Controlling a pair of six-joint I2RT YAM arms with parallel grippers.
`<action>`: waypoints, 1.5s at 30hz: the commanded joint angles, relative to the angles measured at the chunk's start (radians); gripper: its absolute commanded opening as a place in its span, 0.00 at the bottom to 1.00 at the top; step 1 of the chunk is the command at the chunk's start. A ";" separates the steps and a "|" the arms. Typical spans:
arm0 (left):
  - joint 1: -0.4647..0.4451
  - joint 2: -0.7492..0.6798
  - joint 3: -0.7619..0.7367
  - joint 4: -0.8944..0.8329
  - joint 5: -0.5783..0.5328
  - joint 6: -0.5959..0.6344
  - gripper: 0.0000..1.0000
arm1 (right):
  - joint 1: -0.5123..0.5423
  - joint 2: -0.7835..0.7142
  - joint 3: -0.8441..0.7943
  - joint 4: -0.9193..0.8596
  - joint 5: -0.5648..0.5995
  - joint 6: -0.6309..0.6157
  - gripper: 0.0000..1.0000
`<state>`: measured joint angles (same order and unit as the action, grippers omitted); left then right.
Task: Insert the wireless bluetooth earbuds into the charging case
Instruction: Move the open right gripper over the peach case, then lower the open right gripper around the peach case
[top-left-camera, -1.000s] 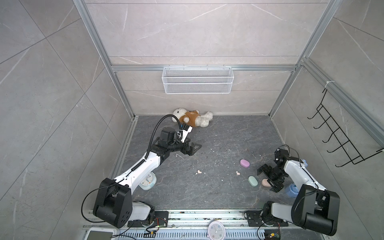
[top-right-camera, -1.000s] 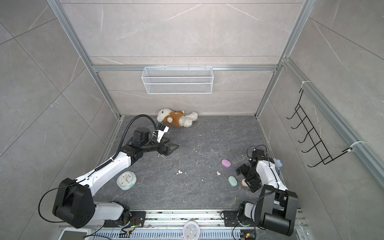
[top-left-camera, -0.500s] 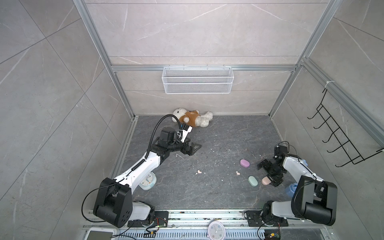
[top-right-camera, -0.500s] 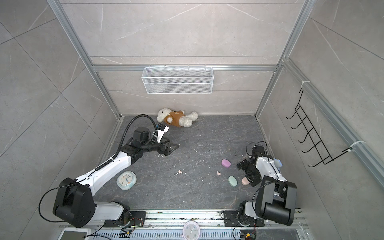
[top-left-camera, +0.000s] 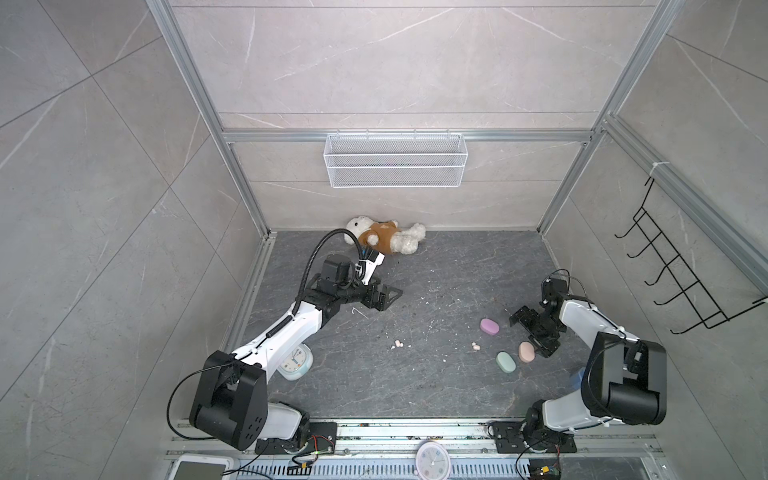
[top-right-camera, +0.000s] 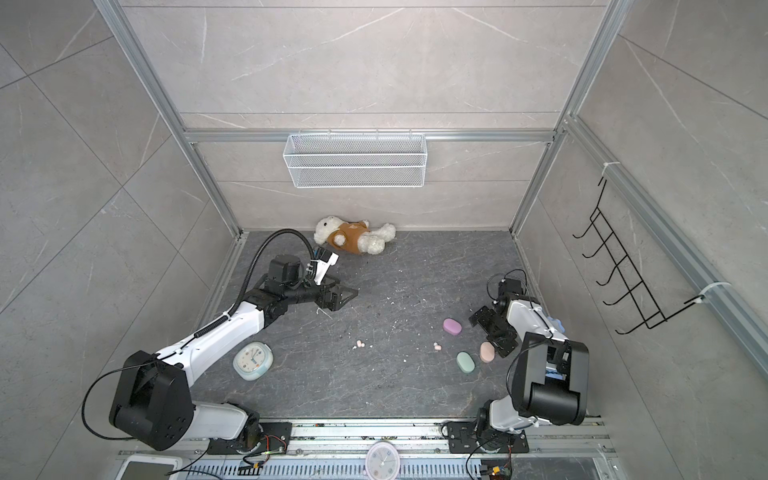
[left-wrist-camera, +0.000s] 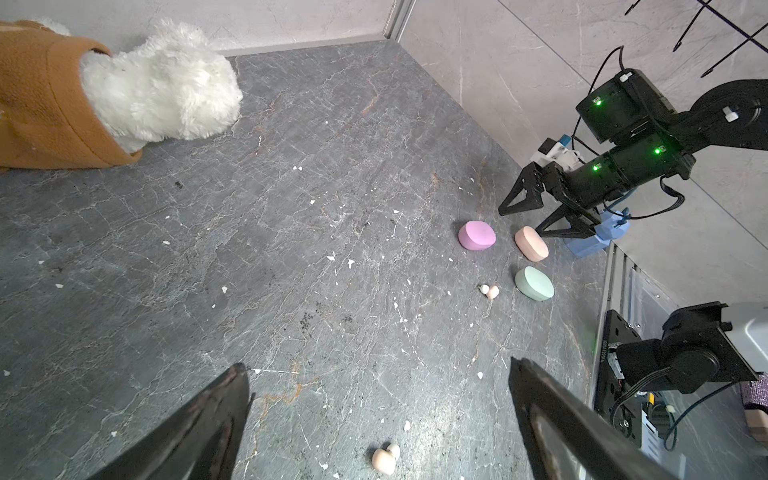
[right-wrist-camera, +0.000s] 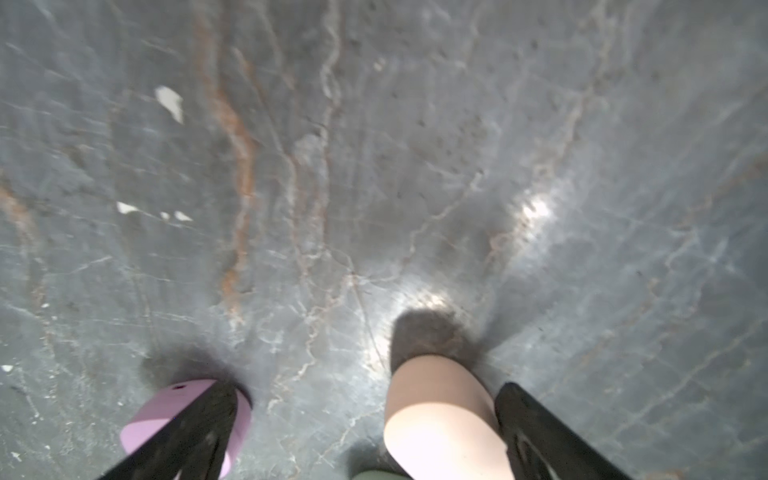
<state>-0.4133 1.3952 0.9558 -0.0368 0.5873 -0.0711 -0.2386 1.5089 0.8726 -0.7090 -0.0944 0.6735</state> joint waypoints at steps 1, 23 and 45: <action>0.005 0.005 0.008 0.037 0.041 0.007 1.00 | 0.015 0.041 0.040 0.006 -0.026 -0.035 1.00; 0.005 -0.013 0.006 0.028 0.055 0.007 1.00 | 0.033 -0.050 0.023 -0.276 0.032 0.212 0.86; 0.005 -0.013 0.003 0.030 0.057 0.004 1.00 | 0.033 -0.030 -0.041 -0.118 0.089 0.287 0.83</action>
<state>-0.4133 1.3956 0.9558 -0.0364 0.6128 -0.0715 -0.2085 1.4708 0.8413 -0.8349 -0.0322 0.9260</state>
